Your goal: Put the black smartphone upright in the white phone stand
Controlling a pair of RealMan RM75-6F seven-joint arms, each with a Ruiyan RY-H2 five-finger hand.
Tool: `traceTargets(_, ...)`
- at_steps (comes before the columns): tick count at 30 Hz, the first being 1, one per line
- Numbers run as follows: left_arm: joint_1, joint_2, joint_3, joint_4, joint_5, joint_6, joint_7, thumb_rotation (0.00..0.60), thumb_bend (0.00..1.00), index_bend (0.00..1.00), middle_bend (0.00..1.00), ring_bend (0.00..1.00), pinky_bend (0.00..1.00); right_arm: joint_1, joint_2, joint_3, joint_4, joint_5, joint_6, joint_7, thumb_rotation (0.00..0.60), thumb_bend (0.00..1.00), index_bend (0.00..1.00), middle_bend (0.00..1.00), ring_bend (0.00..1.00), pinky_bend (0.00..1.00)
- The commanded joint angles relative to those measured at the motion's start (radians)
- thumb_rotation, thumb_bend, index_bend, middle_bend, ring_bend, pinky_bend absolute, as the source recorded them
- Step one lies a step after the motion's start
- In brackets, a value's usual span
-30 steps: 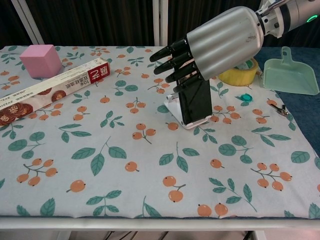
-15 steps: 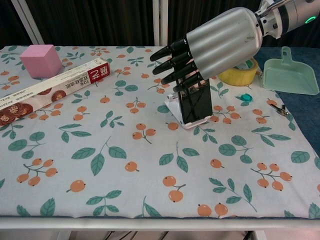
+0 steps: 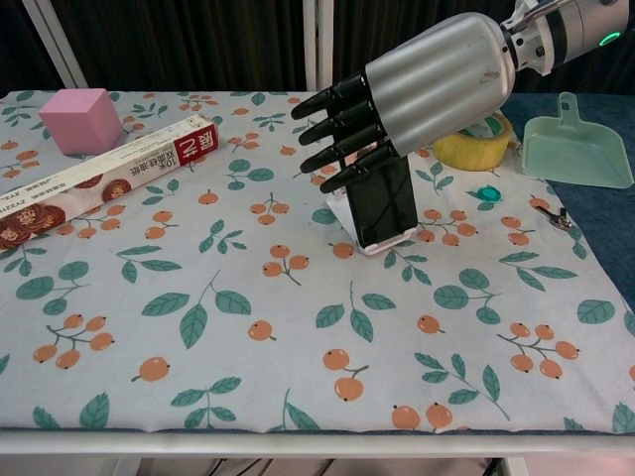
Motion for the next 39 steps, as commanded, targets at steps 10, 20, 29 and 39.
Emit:
traceTargets(10, 0.002, 0.010, 0.002, -0.031, 0.016, 0.021, 0.003, 0.366, 0.01, 0.04, 0.07, 0.11, 0.21, -0.041, 0.200, 0.042, -0.212, 0.064, 0.060, -0.080, 0.600, 0.21, 0.00, 0.00, 0.00, 0.00)
traceTargets(20, 0.013, 0.045, 0.002, -0.081, 0.035, 0.062, 0.015, 0.364, 0.01, 0.04, 0.07, 0.11, 0.21, -0.412, 0.482, 0.171, -0.823, 0.482, 0.131, -0.164, 0.600, 0.18, 0.00, 0.00, 0.00, 0.00)
traceTargets(29, 0.024, 0.125, 0.015, -0.211, 0.053, 0.081, 0.064, 0.367, 0.01, 0.04, 0.07, 0.11, 0.21, -0.835, 0.534, 0.124, -1.208, 0.788, 0.225, -0.104, 0.600, 0.18, 0.00, 0.00, 0.00, 0.00)
traceTargets(39, 0.035, 0.166, 0.014, -0.264, 0.076, 0.121, 0.082, 0.349, 0.01, 0.04, 0.07, 0.11, 0.21, -1.034, 0.499, 0.182, -1.110, 0.902, 0.185, 0.141, 0.600, 0.19, 0.00, 0.00, 0.00, 0.00)
